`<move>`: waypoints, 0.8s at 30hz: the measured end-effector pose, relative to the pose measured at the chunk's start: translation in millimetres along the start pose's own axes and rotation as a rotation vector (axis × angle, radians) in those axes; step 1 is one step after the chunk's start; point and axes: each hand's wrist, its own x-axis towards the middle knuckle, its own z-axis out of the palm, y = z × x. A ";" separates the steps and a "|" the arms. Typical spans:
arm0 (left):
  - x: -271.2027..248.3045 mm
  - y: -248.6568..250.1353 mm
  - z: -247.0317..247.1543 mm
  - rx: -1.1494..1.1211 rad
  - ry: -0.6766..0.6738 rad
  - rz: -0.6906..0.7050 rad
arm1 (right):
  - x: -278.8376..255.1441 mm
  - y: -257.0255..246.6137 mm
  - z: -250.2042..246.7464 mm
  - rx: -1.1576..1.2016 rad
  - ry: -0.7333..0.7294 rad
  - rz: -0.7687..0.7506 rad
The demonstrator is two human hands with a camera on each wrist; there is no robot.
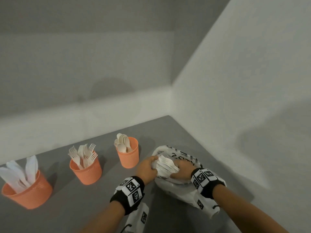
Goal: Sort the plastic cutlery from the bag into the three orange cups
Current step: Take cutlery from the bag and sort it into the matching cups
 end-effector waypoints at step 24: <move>-11.0 -10.9 -7.3 0.014 -0.052 -0.016 | 4.0 6.4 16.5 0.106 -0.098 0.199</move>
